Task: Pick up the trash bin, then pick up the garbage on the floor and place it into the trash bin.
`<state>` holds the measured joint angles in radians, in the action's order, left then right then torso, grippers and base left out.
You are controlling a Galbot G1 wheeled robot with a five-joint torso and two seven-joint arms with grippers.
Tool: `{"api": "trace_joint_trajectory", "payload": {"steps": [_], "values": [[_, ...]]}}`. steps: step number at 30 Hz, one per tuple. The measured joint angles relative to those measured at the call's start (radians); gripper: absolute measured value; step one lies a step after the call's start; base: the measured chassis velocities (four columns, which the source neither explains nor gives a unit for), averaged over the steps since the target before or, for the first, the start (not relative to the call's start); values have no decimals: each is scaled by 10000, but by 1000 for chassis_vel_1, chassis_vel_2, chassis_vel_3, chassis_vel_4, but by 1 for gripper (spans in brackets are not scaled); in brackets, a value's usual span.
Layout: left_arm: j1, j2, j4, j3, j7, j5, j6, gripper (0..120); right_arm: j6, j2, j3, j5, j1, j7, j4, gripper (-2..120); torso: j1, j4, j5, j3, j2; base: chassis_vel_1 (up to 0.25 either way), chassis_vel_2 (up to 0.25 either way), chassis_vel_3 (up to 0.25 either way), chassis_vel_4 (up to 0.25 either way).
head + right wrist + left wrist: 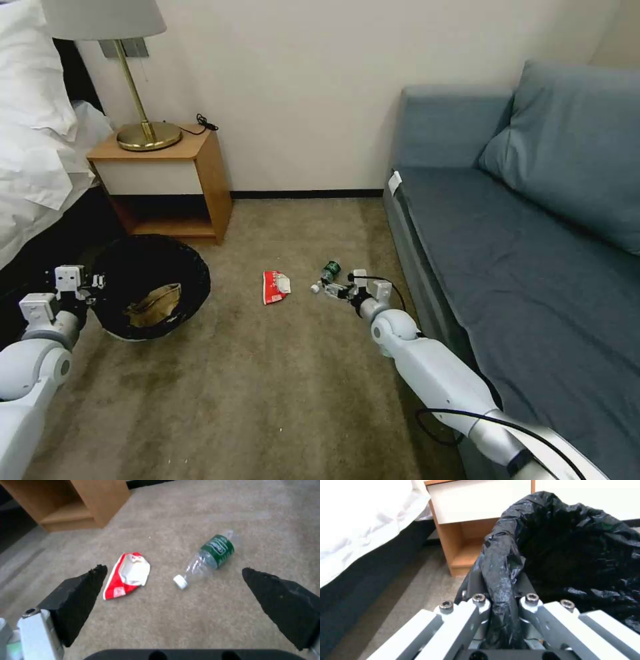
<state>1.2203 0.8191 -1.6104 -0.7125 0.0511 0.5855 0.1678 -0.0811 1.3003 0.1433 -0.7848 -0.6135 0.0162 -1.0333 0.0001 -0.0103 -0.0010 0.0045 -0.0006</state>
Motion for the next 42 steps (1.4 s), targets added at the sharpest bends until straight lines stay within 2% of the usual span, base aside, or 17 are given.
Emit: {"api": "trace_joint_trajectory", "payload": {"steps": [17, 29, 42], "values": [[46, -128, -78, -39, 31, -42, 6, 4, 97, 101, -55, 161, -381, 221, -127, 100, -1, 0, -1, -1, 1, -6, 5, 5, -9], [169, 50, -99, -44, 1, -96, -3, 4, 122, 180, -104, 307, -444, 212, -173, 100, 0, -5, -2, 0, 0, -101, 92, 100, -84], [325, 60, -101, -162, -78, -101, -71, 4, 80, 461, -91, 546, -435, 20, -189, 100, -1, 1, -1, -1, 1, -57, 72, 64, -66]]}}
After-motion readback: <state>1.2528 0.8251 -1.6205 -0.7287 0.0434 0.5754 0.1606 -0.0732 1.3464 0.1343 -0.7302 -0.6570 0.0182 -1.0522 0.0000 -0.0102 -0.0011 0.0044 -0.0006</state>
